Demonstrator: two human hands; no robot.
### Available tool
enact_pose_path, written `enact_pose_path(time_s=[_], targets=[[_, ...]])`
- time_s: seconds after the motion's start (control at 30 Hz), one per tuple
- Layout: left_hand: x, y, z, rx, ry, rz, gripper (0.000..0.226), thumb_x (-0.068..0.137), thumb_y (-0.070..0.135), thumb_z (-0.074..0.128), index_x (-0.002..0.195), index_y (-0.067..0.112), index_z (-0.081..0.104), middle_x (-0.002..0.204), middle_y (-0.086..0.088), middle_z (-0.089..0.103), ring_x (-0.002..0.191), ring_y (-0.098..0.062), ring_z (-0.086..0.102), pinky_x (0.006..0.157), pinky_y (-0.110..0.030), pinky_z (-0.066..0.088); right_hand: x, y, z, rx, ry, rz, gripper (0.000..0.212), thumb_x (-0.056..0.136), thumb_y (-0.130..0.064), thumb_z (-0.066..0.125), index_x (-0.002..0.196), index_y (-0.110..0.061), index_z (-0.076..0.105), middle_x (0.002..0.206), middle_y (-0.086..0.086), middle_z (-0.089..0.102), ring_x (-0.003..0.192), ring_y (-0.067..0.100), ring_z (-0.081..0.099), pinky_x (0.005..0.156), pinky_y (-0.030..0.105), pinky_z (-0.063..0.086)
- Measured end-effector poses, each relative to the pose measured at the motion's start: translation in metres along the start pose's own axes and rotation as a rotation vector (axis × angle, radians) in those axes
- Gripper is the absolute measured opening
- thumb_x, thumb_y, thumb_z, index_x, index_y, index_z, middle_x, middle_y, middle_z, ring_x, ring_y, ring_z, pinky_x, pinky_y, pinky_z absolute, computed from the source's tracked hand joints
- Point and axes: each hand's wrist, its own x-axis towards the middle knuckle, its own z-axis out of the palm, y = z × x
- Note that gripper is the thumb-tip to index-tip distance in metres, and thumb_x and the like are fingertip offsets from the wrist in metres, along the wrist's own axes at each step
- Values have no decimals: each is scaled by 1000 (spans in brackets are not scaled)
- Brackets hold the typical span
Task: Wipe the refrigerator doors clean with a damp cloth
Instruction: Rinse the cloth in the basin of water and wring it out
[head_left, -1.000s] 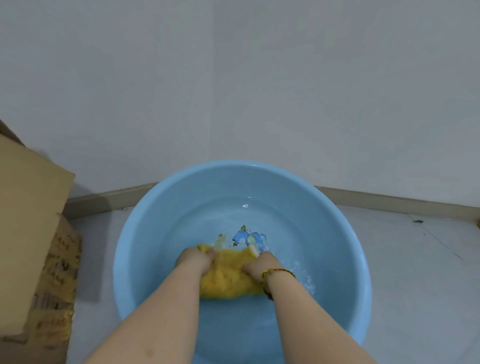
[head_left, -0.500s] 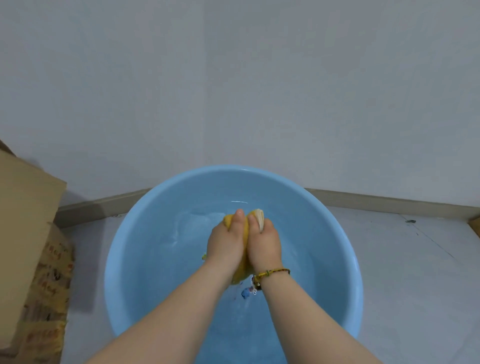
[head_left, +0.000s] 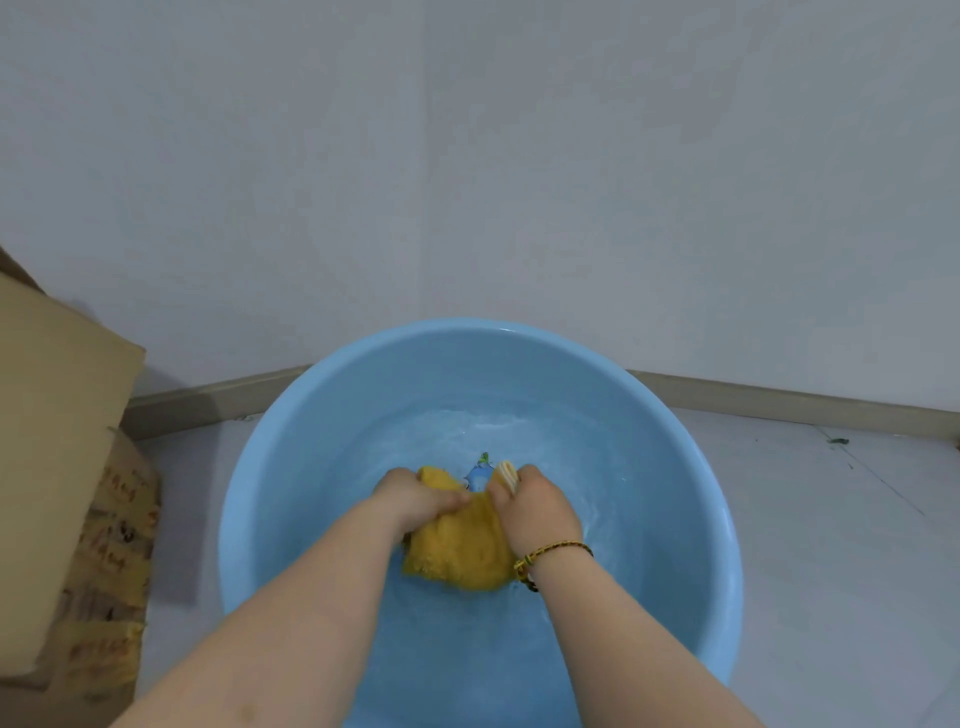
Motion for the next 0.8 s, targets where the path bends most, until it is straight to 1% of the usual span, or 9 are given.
enact_pose_path(time_s=[0.13, 0.23, 0.3, 0.4, 0.53, 0.6, 0.67, 0.77, 0.8], targets=[[9, -14, -9, 407, 76, -48, 66, 78, 42, 66, 125, 1, 44, 130, -13, 51, 118, -27, 50, 91, -28, 41, 3, 1, 13, -208, -113, -1, 33, 96, -28, 38, 121, -6, 43, 119, 10, 56, 107, 25, 54, 83, 28, 43], [10, -18, -6, 430, 86, -64, 66, 79, 46, 64, 125, 2, 44, 130, -11, 52, 118, -25, 50, 90, -27, 41, 8, 5, 16, -234, -178, 40, 32, 97, -25, 36, 122, -6, 42, 97, 5, 59, 99, 24, 55, 75, 27, 39], [14, -19, -5, 283, 74, -79, 61, 79, 42, 66, 121, 2, 49, 125, -12, 56, 114, -26, 54, 91, -28, 43, 10, 6, 16, -162, -204, 87, 26, 96, -24, 37, 110, -5, 48, 74, 1, 44, 85, 21, 46, 71, 24, 34], [13, -12, -4, -152, 18, -94, 50, 76, 26, 73, 113, -3, 54, 116, -18, 61, 102, -30, 60, 92, -38, 47, 5, 2, 4, 117, -177, 152, 24, 94, -22, 43, 76, -7, 45, 71, 1, 41, 70, 18, 44, 60, 23, 34], [-2, 10, 1, -425, 19, 10, 42, 84, 22, 64, 115, -3, 53, 117, -19, 59, 105, -33, 58, 89, -38, 47, -9, -14, -23, 504, 23, 48, 14, 91, -21, 51, 95, -7, 53, 70, -4, 44, 70, 16, 46, 57, 24, 33], [-12, 23, 7, -518, 60, 89, 37, 89, 27, 56, 114, 0, 54, 115, -18, 59, 101, -30, 58, 88, -37, 46, -14, -22, -26, 523, 115, -84, 18, 88, -17, 54, 104, -7, 55, 78, -4, 48, 80, 15, 46, 59, 23, 31], [-27, 34, 14, -606, 66, 164, 35, 92, 36, 47, 106, 6, 59, 104, -16, 62, 87, -25, 56, 78, -31, 45, -21, -30, -25, 471, 189, -227, 23, 85, -12, 56, 108, -9, 55, 93, 0, 50, 87, 13, 45, 65, 19, 30], [-45, 42, 19, -741, 4, 249, 29, 87, 40, 54, 87, 12, 63, 83, -7, 65, 73, -18, 61, 66, -25, 48, -33, -30, -16, 254, 222, -448, 29, 83, -12, 53, 111, -7, 57, 106, 9, 51, 98, 23, 48, 78, 23, 34], [-47, 41, 19, -768, 22, 275, 24, 85, 36, 59, 82, 13, 63, 77, -5, 65, 68, -16, 61, 63, -23, 50, -38, -30, -14, 181, 228, -518, 29, 80, -14, 50, 107, -5, 58, 104, 10, 53, 97, 28, 50, 75, 26, 34]])
